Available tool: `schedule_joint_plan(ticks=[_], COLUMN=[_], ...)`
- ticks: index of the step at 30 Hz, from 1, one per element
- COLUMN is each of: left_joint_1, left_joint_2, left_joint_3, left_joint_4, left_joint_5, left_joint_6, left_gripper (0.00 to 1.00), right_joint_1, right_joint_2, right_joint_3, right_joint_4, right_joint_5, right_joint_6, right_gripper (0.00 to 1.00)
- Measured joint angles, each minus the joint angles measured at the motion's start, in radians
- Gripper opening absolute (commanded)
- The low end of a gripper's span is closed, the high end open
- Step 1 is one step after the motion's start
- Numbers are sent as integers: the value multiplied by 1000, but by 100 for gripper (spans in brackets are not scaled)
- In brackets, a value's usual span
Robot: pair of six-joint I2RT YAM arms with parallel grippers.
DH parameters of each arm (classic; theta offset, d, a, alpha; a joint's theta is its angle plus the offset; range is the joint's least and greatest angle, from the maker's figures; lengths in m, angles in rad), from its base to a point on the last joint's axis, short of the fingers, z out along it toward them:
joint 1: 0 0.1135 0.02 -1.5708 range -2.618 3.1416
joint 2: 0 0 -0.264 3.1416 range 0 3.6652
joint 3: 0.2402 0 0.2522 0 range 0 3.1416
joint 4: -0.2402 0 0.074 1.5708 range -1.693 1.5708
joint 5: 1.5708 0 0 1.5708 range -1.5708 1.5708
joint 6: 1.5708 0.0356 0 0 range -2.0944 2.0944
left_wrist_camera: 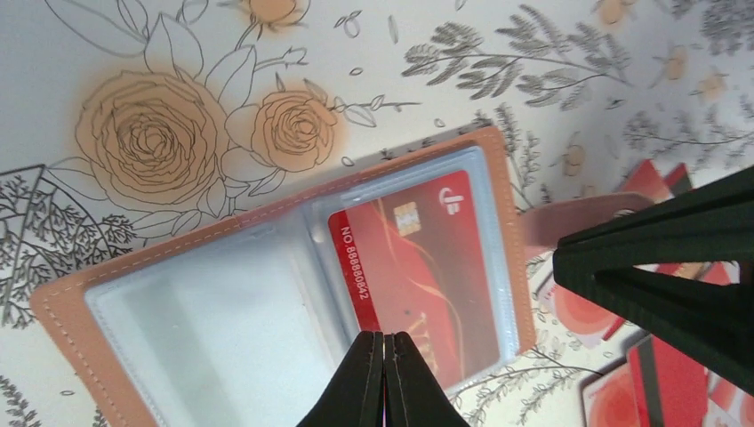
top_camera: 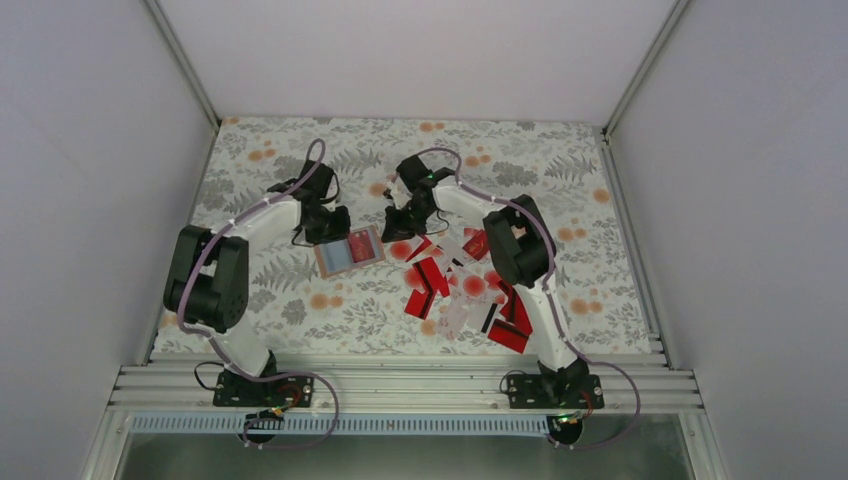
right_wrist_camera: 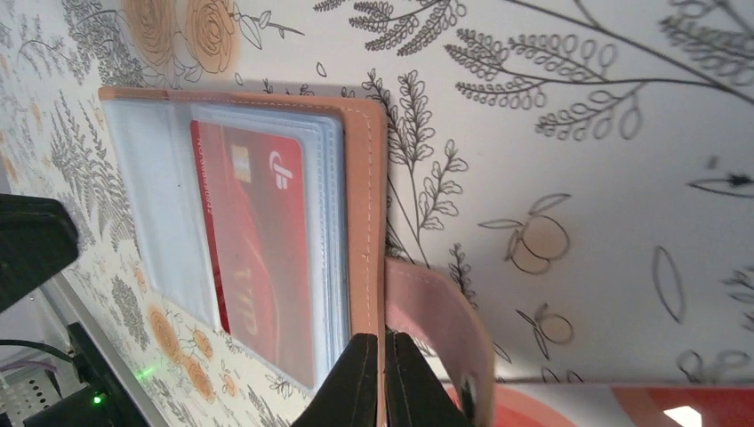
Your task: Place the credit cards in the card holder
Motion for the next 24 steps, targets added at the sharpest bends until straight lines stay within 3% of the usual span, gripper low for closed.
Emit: schedule_joint_plan(ticks=[12, 24], left_joint_1=[0, 0], left_joint_2=[-45, -4], left_joint_3=[-66, -78], left_joint_4=[7, 50], left_joint_5=[11, 81], left_joint_6=[62, 102], left_gripper=[3, 2], right_joint_1=[-13, -13], right_joint_2=[-39, -37], right_joint_3=[-73, -80], right_joint_4=[74, 132], right_joint_5=[-141, -204], right_joint_6=[48, 103], right_gripper=[20, 22])
